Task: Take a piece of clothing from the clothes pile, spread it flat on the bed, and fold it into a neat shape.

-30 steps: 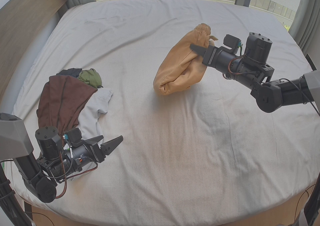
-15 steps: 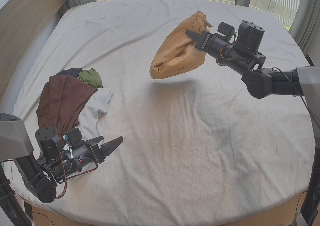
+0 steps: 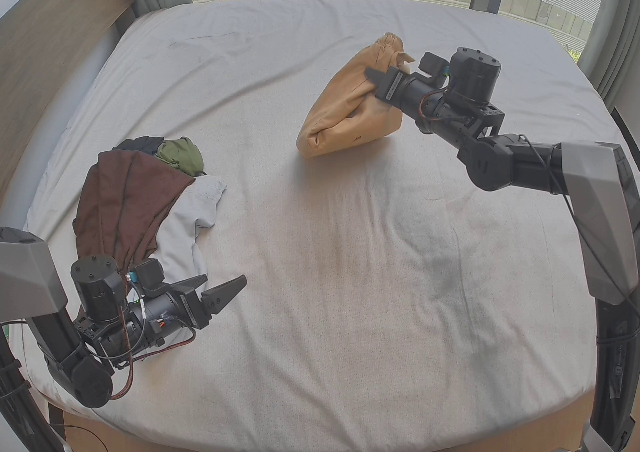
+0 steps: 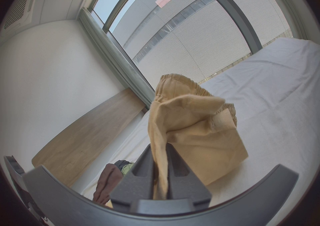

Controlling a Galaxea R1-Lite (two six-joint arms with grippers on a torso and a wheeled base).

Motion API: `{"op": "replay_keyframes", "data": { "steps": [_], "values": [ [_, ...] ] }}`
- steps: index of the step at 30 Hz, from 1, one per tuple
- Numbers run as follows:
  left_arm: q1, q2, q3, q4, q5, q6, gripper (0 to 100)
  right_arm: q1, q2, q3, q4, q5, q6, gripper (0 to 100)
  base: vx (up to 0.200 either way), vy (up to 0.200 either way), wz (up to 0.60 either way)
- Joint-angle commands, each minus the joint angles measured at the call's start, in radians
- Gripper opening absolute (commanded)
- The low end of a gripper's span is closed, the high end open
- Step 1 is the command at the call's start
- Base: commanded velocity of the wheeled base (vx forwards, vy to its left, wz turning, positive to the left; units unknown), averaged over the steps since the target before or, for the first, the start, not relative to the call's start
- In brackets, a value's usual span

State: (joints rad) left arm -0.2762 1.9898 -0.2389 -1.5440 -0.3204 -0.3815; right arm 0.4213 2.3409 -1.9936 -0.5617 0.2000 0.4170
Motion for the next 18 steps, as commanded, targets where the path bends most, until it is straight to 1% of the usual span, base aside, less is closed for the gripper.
{"op": "replay_keyframes", "data": {
  "steps": [1,3,6,10,11,14,15,16,18],
  "values": [
    [-0.003,0.004,0.004,-0.001,0.0,0.0,100,-0.002,0.086,-0.006,-0.001,-0.014,0.002,0,0.0,0.0,0.0],
    [-0.003,0.003,0.007,-0.001,0.0,0.0,100,-0.006,0.101,-0.006,-0.001,-0.025,0.002,0,0.0,0.0,0.0],
    [-0.003,0.003,0.009,-0.001,0.0,0.0,100,-0.006,0.114,-0.006,-0.001,-0.077,0.0,0,0.0,0.0,0.0],
    [-0.005,0.004,0.009,-0.001,0.0,0.0,100,0.002,0.071,0.01,-0.021,-0.099,-0.009,0,0.0,0.0,0.0],
    [-0.006,0.006,0.01,-0.001,0.0,0.0,100,0.002,0.051,0.081,-0.041,-0.102,-0.009,0,0.0,0.0,0.0],
    [-0.005,0.007,0.01,-0.001,0.0,0.0,100,0.002,0.029,0.171,-0.07,-0.103,-0.009,0,0.0,0.0,0.0],
    [-0.005,0.007,0.01,-0.001,0.0,0.0,100,0.002,0.029,0.171,-0.07,-0.103,-0.009,0,0.0,0.0,0.0],
    [-0.005,0.006,0.01,-0.001,0.0,0.0,100,-0.001,0.012,0.256,-0.098,-0.102,-0.009,0,0.0,0.0,0.0],
    [-0.006,0.006,0.012,-0.001,0.0,0.0,100,-0.002,0.009,0.289,-0.11,-0.102,-0.011,0,0.0,0.0,0.0]
  ]
}}
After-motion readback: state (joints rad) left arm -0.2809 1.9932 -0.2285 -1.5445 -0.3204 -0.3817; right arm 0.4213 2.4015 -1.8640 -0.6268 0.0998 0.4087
